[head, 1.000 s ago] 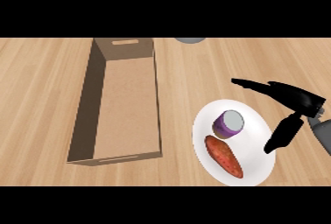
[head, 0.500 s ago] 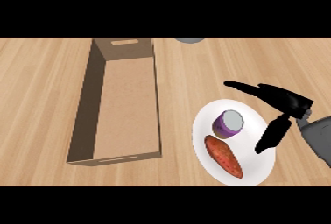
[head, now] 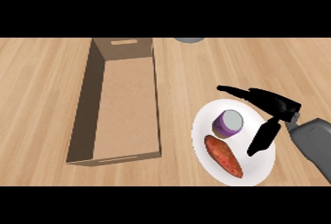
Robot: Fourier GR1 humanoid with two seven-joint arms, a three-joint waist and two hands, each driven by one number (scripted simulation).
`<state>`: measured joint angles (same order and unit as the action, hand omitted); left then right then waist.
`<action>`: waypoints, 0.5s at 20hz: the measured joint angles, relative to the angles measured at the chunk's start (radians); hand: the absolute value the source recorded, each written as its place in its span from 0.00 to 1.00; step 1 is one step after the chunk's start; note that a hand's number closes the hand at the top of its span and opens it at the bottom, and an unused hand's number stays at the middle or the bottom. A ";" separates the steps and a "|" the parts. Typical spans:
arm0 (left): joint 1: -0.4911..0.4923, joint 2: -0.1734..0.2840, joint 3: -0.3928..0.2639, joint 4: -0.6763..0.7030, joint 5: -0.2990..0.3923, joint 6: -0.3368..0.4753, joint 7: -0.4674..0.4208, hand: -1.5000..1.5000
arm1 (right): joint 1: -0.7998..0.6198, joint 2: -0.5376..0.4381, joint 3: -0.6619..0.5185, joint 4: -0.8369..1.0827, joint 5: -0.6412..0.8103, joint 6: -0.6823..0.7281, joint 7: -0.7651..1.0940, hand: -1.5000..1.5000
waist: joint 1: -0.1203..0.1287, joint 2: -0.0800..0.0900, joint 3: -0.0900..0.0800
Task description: Pick the can from the plate and place it in the cardboard box
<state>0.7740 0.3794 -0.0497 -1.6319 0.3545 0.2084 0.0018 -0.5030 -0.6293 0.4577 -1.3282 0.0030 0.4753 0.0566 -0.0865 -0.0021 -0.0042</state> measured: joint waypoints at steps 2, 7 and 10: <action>0.000 0.002 0.001 -0.001 0.000 -0.004 0.002 0.50 | -0.002 0.010 0.005 0.003 0.005 -0.005 0.006 0.00 | 0.000 -0.001 -0.001; 0.000 -0.004 0.005 0.001 -0.004 0.000 0.005 0.50 | 0.004 0.032 0.026 0.013 0.030 -0.020 0.006 0.00 | -0.002 0.000 0.000; 0.001 -0.003 0.008 0.003 -0.006 -0.002 0.007 0.50 | 0.006 0.042 0.037 0.016 0.042 -0.025 0.005 0.00 | -0.006 -0.001 0.000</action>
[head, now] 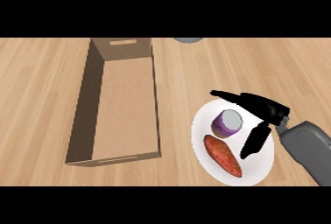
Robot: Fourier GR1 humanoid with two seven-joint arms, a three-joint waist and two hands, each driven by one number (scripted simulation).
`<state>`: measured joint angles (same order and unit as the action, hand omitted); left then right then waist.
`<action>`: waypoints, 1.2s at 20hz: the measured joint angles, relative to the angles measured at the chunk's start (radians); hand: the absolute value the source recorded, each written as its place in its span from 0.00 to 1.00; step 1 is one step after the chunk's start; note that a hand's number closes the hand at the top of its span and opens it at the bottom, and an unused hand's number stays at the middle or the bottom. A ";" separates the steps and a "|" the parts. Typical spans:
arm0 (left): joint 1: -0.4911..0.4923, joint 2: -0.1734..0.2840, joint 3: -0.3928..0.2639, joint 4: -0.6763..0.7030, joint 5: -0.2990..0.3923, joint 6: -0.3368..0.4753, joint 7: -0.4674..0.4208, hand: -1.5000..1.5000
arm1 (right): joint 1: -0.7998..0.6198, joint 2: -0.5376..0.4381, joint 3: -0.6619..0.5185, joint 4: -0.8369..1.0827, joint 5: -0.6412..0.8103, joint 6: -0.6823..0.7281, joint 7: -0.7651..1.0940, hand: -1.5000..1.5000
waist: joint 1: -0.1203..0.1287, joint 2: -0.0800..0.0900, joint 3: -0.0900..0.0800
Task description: Pick the can from the plate and place it in the cardboard box
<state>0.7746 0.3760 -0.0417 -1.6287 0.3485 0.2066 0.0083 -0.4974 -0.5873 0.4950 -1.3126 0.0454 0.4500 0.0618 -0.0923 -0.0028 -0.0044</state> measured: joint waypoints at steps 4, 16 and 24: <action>-0.002 -0.001 0.003 0.002 -0.005 -0.003 -0.002 0.50 | -0.002 0.012 0.011 0.004 0.018 -0.011 -0.002 0.00 | 0.000 0.000 -0.001; -0.013 -0.004 0.011 0.016 -0.017 -0.019 -0.013 0.50 | -0.031 0.034 0.036 -0.011 0.101 -0.070 -0.056 1.00 | 0.001 -0.004 -0.001; -0.030 0.013 0.001 0.008 -0.045 -0.054 -0.034 0.50 | -0.113 0.178 0.103 -0.014 0.224 -0.193 0.107 1.00 | 0.038 -0.025 -0.015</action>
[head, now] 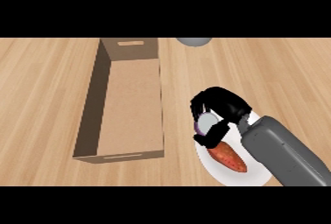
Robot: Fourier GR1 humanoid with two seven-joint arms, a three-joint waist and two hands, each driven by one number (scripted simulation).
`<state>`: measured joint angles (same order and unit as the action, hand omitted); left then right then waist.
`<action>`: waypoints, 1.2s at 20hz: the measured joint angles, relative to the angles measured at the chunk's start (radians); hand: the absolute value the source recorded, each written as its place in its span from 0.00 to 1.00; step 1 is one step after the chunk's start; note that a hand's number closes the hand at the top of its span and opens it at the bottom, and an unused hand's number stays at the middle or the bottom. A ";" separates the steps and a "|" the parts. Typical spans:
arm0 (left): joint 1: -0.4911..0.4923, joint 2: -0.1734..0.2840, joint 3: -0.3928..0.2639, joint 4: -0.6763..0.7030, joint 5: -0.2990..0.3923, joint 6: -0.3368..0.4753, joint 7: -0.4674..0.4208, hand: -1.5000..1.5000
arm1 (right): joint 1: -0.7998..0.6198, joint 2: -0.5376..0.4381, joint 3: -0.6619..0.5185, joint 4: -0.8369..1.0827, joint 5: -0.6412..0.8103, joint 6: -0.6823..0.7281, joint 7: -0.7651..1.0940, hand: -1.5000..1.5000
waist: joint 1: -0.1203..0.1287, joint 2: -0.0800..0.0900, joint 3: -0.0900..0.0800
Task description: Pick the can from the plate and place it in the cardboard box
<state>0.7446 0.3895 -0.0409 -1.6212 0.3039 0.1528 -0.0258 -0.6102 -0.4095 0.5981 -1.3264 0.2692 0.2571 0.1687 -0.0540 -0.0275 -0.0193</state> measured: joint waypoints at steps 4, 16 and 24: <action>-0.018 0.011 -0.009 -0.001 -0.016 -0.024 -0.019 0.50 | -0.070 0.103 0.042 0.016 0.079 -0.064 0.137 1.00 | 0.029 -0.014 -0.010; -0.076 0.019 -0.025 0.022 -0.040 -0.071 -0.033 0.50 | -0.349 0.375 0.127 0.098 0.306 -0.214 0.535 1.00 | 0.083 -0.020 -0.010; -0.088 0.011 -0.023 0.036 -0.037 -0.088 -0.034 0.50 | -0.534 0.403 0.089 0.150 0.428 -0.356 0.793 1.00 | 0.088 -0.022 -0.002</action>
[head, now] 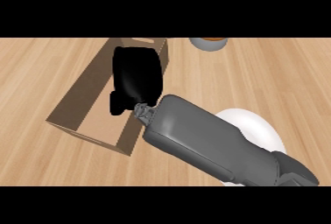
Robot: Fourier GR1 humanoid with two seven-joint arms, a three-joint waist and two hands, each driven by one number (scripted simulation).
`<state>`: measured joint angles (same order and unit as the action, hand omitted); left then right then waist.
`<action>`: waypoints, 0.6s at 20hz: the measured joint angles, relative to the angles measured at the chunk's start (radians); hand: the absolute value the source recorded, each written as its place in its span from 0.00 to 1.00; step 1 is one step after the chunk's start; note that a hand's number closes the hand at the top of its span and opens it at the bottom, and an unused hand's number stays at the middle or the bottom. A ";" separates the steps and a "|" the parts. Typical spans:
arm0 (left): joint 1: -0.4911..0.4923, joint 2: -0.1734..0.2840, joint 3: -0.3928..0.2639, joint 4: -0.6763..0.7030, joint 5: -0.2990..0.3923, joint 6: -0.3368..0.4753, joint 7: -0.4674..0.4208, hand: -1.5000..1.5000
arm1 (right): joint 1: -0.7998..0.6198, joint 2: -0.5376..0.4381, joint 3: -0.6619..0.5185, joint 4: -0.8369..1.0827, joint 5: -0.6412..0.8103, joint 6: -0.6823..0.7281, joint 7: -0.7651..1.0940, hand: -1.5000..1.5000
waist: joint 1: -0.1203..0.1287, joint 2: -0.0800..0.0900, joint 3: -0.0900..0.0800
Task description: Pick the can from the plate and place it in the cardboard box
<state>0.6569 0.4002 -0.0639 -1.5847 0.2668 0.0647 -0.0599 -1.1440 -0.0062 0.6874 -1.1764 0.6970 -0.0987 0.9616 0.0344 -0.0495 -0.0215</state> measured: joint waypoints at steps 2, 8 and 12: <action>0.000 -0.001 0.002 0.001 0.002 -0.003 0.000 0.50 | -0.046 0.001 -0.010 0.022 0.033 -0.020 0.049 1.00 | -0.001 0.003 0.001; 0.000 -0.009 0.009 0.000 0.006 -0.008 -0.003 0.50 | -0.148 -0.002 -0.045 0.094 0.093 -0.046 0.115 1.00 | -0.002 0.018 0.005; -0.002 -0.017 0.014 -0.001 0.007 -0.008 -0.004 0.50 | -0.194 -0.004 -0.067 0.149 0.118 -0.055 0.146 1.00 | 0.000 0.028 0.007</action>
<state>0.6548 0.3828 -0.0497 -1.5853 0.2743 0.0563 -0.0643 -1.3382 -0.0098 0.6200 -1.0274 0.8146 -0.1539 1.1074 0.0344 -0.0214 -0.0142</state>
